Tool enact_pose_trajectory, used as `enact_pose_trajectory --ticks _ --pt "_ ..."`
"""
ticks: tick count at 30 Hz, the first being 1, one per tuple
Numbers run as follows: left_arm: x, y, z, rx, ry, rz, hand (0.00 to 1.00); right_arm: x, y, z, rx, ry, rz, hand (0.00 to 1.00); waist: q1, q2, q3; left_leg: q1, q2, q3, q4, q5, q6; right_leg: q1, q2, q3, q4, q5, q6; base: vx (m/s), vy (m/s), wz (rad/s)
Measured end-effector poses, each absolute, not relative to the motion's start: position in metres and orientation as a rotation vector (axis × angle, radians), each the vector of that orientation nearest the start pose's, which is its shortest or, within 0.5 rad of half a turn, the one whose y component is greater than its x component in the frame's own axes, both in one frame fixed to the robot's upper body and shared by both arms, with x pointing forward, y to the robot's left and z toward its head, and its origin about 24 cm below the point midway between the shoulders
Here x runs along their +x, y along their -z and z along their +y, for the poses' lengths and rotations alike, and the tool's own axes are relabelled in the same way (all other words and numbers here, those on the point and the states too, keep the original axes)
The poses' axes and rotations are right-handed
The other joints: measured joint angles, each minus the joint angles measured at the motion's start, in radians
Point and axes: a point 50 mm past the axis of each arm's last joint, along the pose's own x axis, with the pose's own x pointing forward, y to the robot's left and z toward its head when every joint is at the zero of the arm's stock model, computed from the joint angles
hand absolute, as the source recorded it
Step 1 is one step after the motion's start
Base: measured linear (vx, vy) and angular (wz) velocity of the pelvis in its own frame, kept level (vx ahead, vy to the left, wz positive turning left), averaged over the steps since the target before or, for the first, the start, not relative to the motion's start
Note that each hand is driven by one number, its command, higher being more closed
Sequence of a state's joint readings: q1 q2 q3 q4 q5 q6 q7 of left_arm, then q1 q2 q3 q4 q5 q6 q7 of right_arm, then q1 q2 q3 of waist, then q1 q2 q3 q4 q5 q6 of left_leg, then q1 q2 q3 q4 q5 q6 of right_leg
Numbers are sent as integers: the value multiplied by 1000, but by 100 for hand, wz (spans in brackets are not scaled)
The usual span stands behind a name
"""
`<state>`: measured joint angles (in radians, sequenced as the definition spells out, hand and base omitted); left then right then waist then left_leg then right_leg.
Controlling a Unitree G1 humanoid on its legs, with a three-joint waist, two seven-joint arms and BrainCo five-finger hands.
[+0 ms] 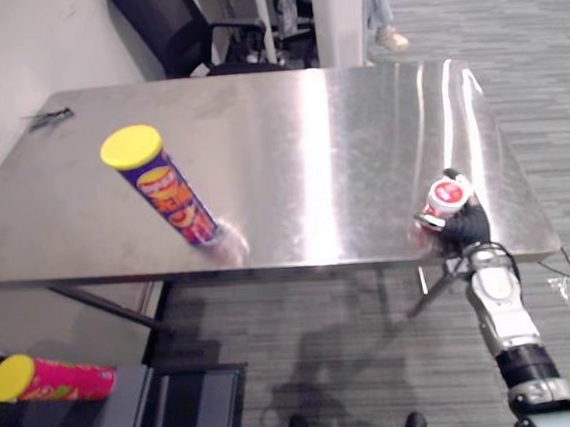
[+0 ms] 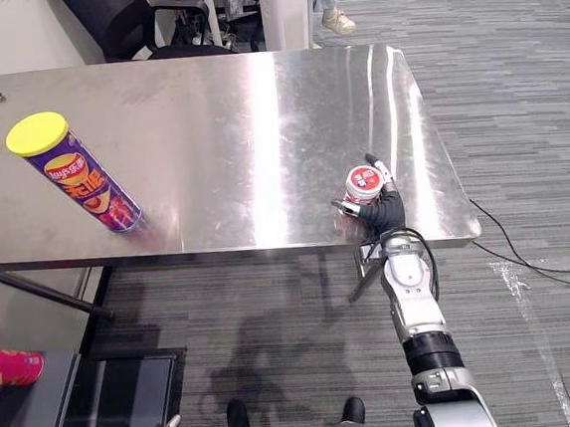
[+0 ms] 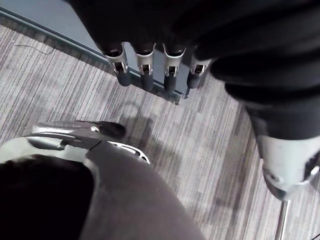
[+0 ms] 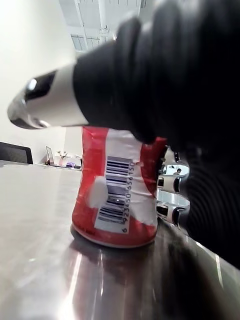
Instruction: Put the gum and the chips on the shelf.
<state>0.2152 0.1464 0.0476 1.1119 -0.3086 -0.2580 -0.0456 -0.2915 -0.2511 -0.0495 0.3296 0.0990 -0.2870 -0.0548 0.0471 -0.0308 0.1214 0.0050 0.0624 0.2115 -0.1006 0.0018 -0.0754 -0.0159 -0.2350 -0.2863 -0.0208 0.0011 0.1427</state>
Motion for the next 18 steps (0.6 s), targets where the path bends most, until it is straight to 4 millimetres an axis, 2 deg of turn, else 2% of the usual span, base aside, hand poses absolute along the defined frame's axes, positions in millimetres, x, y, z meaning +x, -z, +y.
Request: enact_pose_trajectory --ticks 6,15,18 --pt "48 160 222 -144 -339 1015 0 308 -81 -186 -107 38 -260 100 3 -6 5 0 1 0 0 0 -1 3 1 -2 -5 2 -3 0 0 1" --pt "49 159 224 -152 -360 1004 0 308 -82 -178 -104 14 -265 100 10 -6 5 1 2 6 4 0 -1 3 2 3 -12 11 -7 0 0 -1" --pt "48 159 224 -155 -366 1012 0 307 -92 -174 -91 7 -299 100 10 -6 5 5 3 16 4 0 -1 2 2 12 -13 20 -13 -3 -1 -8"
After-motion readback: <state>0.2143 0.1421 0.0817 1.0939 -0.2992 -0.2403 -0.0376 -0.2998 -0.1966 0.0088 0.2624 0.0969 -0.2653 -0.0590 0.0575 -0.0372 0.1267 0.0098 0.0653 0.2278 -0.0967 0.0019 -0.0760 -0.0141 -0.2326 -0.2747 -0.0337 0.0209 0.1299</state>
